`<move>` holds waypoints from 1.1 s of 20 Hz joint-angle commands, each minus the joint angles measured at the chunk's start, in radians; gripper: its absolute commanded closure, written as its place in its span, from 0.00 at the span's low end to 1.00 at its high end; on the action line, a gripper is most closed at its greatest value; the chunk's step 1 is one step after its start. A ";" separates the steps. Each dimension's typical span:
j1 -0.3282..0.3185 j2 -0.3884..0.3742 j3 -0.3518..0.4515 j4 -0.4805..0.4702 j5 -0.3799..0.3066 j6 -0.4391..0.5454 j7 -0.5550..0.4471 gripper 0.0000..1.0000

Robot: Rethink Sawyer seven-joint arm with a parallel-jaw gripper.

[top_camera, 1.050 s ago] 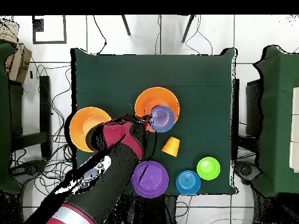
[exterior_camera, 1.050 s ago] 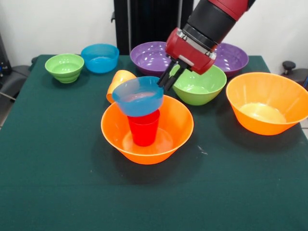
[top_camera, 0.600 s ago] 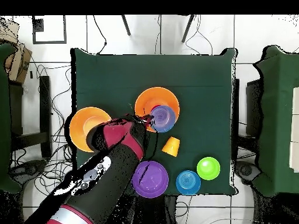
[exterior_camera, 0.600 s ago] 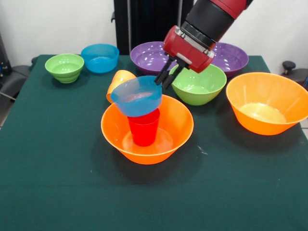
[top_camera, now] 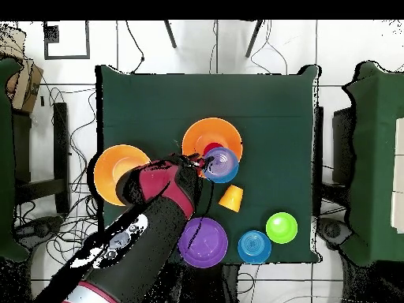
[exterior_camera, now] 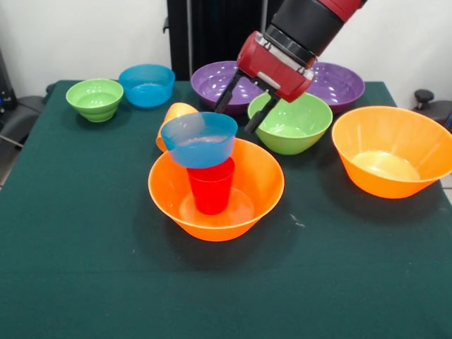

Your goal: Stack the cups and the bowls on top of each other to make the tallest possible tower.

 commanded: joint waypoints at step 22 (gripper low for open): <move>-0.085 -0.014 0.201 0.061 0.013 -0.106 0.132 0.00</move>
